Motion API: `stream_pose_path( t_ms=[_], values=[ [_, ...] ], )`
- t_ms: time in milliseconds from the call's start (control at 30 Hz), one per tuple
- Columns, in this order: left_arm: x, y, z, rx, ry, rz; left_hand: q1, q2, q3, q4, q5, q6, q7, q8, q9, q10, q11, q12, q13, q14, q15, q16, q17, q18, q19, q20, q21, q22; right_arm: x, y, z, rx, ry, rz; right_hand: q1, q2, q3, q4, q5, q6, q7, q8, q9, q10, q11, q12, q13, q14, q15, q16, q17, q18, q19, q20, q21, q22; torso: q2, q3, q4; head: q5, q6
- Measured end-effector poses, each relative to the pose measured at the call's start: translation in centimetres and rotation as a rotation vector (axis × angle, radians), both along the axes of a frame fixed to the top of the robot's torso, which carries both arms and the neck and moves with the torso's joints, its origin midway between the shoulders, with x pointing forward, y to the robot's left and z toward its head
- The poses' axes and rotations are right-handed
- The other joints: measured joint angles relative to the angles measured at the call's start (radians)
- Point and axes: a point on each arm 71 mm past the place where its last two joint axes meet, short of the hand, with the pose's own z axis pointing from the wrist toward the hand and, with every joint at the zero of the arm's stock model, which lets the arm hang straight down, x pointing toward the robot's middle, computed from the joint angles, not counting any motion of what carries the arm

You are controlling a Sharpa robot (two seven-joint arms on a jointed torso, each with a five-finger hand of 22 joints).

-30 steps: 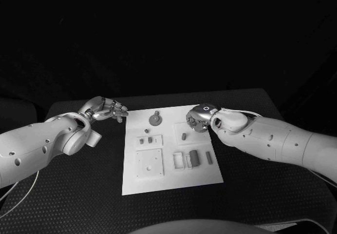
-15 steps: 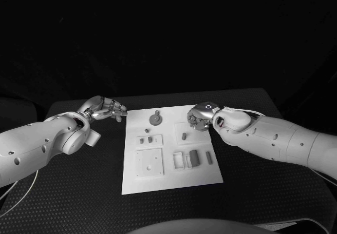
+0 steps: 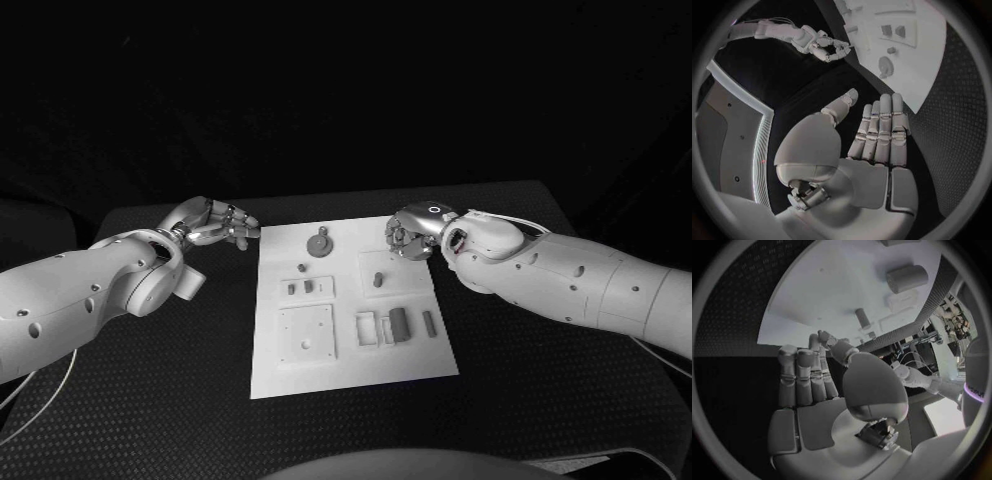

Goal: Assemble the parts on the task board

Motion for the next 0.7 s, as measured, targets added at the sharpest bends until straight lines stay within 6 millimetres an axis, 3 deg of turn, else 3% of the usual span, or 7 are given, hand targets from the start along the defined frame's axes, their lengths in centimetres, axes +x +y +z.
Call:
stream_pose_path(
  t_ms=[200, 333, 467, 700],
  values=[
    [0.0, 0.1, 0.0, 0.001, 0.001, 0.002, 0.0, 0.0, 0.0, 0.0, 0.0, -0.004, 0.004, 0.0, -0.001, 0.0, 0.0, 0.0, -0.001, 0.0, 0.0, 0.0, 0.0, 0.0, 0.0, 0.0, 0.0, 0.0, -0.6, 0.7, 1.5, 0.049, -0.002, 0.018, 0.0, 0.0, 0.0, 0.0, 0.0, 0.0, 0.0, 0.0, 0.0, 0.0, 0.0, 0.0, 0.0, 0.0, 0.0, 0.0, 0.0, 0.0, 0.0, 0.0, 0.0, 0.001, 0.0, 0.0, -0.0005, 0.004, -0.001],
    [0.1, 0.2, 0.0, 0.002, 0.001, 0.005, 0.0, 0.0, 0.0, 0.0, 0.0, -0.004, 0.004, 0.0, -0.001, 0.0, 0.0, 0.0, -0.001, 0.0, 0.0, 0.0, 0.001, -0.001, 0.0, 0.0, 0.0, 0.0, -1.3, 2.3, 2.7, 0.08, -0.008, 0.06, 0.0, 0.0, 0.0, 0.0, 0.0, 0.003, -0.003, -0.001, 0.0, 0.0, 0.0, 0.0, 0.0, 0.001, 0.002, 0.0, 0.0, 0.0, 0.0, 0.0, 0.0, 0.001, -0.001, -0.0006, -0.0012, 0.014, 0.001],
    [0.2, 0.2, -0.1, 0.004, 0.0, 0.009, 0.0, 0.0, 0.0, 0.0, 0.0, -0.004, 0.004, 0.0, -0.001, 0.0, 0.0, 0.0, -0.001, 0.0, 0.0, -0.004, 0.001, -0.001, 0.0, 0.0, 0.0, 0.0, -2.1, 4.5, 3.4, 0.103, -0.008, 0.112, 0.0, 0.0, 0.0, 0.0, 0.0, 0.003, -0.003, -0.001, 0.001, 0.0, 0.0, 0.0, 0.0, 0.002, 0.002, 0.0, 0.0, 0.0, 0.0, 0.0, 0.0, 0.001, -0.002, -0.0008, -0.0012, 0.025, 0.002],
    [0.3, 0.1, -0.1, 0.004, -0.001, 0.009, 0.0, 0.0, 0.0, 0.0, 0.0, -0.004, 0.004, 0.0, -0.001, 0.0, 0.0, 0.0, -0.002, 0.0, 0.0, -0.004, 0.002, -0.006, 0.0, 0.0, 0.0, 0.0, -3.9, 9.4, 4.2, 0.12, -0.005, 0.225, 0.0, 0.0, 0.0, 0.0, 0.0, 0.003, -0.003, -0.004, 0.001, 0.0, 0.0, 0.0, 0.0, 0.002, 0.002, 0.0, -0.001, 0.0, 0.0, 0.0, 0.0, 0.001, -0.002, -0.0012, -0.0003, 0.058, 0.004]
  ],
)
